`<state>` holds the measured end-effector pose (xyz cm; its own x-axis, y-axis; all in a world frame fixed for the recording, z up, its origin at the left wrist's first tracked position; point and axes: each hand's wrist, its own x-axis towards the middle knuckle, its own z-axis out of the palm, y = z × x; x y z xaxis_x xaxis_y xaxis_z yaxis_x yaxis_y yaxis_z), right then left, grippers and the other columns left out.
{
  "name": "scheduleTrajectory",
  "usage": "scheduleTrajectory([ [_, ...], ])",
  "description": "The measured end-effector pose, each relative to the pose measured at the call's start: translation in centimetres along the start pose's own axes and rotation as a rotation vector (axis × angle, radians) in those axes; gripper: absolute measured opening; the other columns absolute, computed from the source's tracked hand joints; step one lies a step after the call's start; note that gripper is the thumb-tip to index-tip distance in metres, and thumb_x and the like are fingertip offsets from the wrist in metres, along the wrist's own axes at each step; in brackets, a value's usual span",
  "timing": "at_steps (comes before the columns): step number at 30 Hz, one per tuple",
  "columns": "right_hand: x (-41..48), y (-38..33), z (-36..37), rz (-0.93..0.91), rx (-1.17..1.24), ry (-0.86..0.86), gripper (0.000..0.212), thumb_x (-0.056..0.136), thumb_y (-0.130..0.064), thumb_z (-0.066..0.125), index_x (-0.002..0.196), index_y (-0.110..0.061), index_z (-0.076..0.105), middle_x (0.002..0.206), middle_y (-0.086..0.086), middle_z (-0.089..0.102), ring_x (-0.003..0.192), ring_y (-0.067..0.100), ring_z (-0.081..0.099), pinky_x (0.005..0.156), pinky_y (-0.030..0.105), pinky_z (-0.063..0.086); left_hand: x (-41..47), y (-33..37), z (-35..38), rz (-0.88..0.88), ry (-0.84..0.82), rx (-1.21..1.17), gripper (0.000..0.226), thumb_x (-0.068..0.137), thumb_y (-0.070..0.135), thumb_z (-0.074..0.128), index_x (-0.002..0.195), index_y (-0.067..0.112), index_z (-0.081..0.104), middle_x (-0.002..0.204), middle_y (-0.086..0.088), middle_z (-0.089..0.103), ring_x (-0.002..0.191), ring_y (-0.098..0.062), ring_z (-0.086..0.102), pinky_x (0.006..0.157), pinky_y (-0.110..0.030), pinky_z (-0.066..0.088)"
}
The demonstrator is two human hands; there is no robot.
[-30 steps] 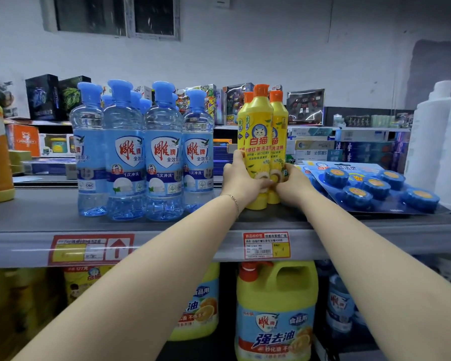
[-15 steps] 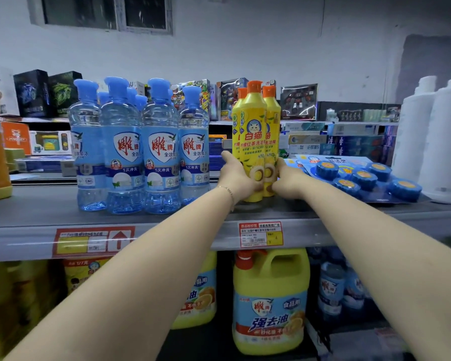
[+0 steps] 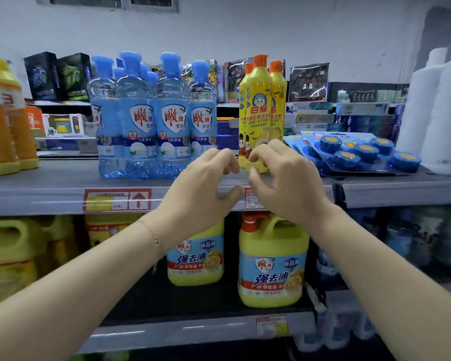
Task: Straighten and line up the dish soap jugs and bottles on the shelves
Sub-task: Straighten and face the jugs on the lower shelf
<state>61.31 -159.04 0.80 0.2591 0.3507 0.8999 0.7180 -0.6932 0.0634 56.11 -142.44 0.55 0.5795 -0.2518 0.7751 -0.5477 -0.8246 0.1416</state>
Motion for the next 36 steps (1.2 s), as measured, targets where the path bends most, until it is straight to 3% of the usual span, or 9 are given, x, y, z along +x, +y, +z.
scheduleTrajectory([
  [6, -3.3, -4.5, 1.1, -0.113, 0.170, -0.154, 0.019, 0.078, -0.027, 0.046, 0.083, -0.014, 0.059, 0.075, -0.001, 0.057, 0.064, 0.020, 0.054, 0.051, 0.031, 0.043, -5.3, -0.8, 0.1, 0.029, -0.094, 0.098, 0.024, 0.078, 0.018, 0.064, 0.100, 0.012, 0.055, 0.096, 0.000, 0.058, 0.082, -0.020, 0.057, 0.066, -0.037, 0.052],
  [10, -7.7, -3.5, 3.9, -0.001, 0.145, -0.352, 0.020, 0.083, -0.029, 0.049, 0.089, -0.015, 0.061, 0.077, -0.003, 0.056, 0.067, 0.019, 0.057, 0.052, 0.034, 0.046, -8.1, -1.9, 4.0, -0.117, -0.248, 0.104, 0.027, 0.082, 0.023, 0.065, 0.106, 0.016, 0.055, 0.099, 0.001, 0.056, 0.087, -0.021, 0.057, 0.069, -0.036, 0.049],
  [16, -10.8, -2.0, 6.9, 0.247, -0.057, -0.797, 0.013, 0.091, -0.025, 0.051, 0.087, -0.013, 0.047, 0.083, 0.000, 0.052, 0.083, 0.029, 0.059, 0.063, 0.029, 0.037, -9.5, -3.2, 14.1, -0.511, -0.420, -0.123, 0.077, 0.086, 0.028, 0.063, 0.144, 0.020, 0.013, 0.109, -0.005, 0.057, 0.097, -0.027, 0.062, 0.079, -0.036, 0.050],
  [18, -11.6, -2.2, 8.1, 0.190, -0.201, -0.761, 0.022, 0.089, -0.024, 0.053, 0.107, -0.012, 0.056, 0.103, 0.003, 0.061, 0.086, 0.029, 0.062, 0.066, 0.031, 0.045, -9.5, -3.6, 16.6, -0.545, -0.445, -0.184, 0.071, 0.086, 0.024, 0.065, 0.143, 0.008, 0.025, 0.106, -0.006, 0.058, 0.101, -0.028, 0.061, 0.080, -0.032, 0.047],
  [21, -14.1, -1.4, 9.0, 0.094, -0.382, -0.584, 0.063, 0.063, -0.024, 0.080, 0.120, -0.016, 0.054, 0.113, 0.011, 0.057, 0.080, 0.033, 0.063, 0.060, 0.034, 0.048, -9.7, -4.5, 18.8, -0.571, -0.439, -0.341, 0.066, 0.083, 0.024, 0.068, 0.136, 0.010, 0.031, 0.100, -0.002, 0.059, 0.095, -0.027, 0.064, 0.074, -0.034, 0.051],
  [24, -17.0, 0.4, 9.1, 0.109, -0.429, -0.416, 0.085, 0.056, -0.039, 0.084, 0.127, -0.017, 0.042, 0.131, 0.017, 0.039, 0.112, 0.038, 0.045, 0.077, 0.049, 0.048, -9.8, -4.9, 19.4, -0.638, -0.402, -0.525, 0.081, 0.068, 0.015, 0.083, 0.132, 0.017, 0.033, 0.101, 0.006, 0.056, 0.090, -0.014, 0.058, 0.069, -0.024, 0.047],
  [27, -18.6, 1.9, 9.4, 0.117, -0.380, -0.443, 0.084, 0.077, -0.048, 0.070, 0.145, -0.025, 0.025, 0.153, 0.013, 0.012, 0.138, 0.040, 0.015, 0.090, 0.070, 0.034, -10.0, -5.3, 20.0, -0.610, -0.394, -0.646, 0.088, 0.066, 0.009, 0.086, 0.135, 0.016, 0.033, 0.112, 0.008, 0.054, 0.103, -0.007, 0.054, 0.067, -0.004, 0.045],
  [31, -18.8, 2.3, 9.9, 0.119, -0.278, -0.538, 0.076, 0.093, -0.043, 0.052, 0.150, -0.039, 0.001, 0.159, 0.006, -0.013, 0.144, 0.037, -0.014, 0.099, 0.076, 0.007, -10.1, -5.5, 20.6, -0.615, -0.349, -0.711, 0.081, 0.069, -0.001, 0.082, 0.132, 0.008, 0.034, 0.115, 0.001, 0.054, 0.106, -0.012, 0.056, 0.068, -0.004, 0.048],
  [36, -19.1, 2.6, 10.3, 0.117, -0.281, -0.521, 0.079, 0.091, -0.036, 0.061, 0.150, -0.040, 0.008, 0.159, 0.012, -0.009, 0.143, 0.043, -0.013, 0.097, 0.076, 0.001, -10.3, -5.3, 21.3, -0.620, -0.307, -0.734, 0.070, 0.070, -0.003, 0.081, 0.121, 0.012, 0.035, 0.105, 0.009, 0.054, 0.093, -0.001, 0.055, 0.068, -0.005, 0.049],
])
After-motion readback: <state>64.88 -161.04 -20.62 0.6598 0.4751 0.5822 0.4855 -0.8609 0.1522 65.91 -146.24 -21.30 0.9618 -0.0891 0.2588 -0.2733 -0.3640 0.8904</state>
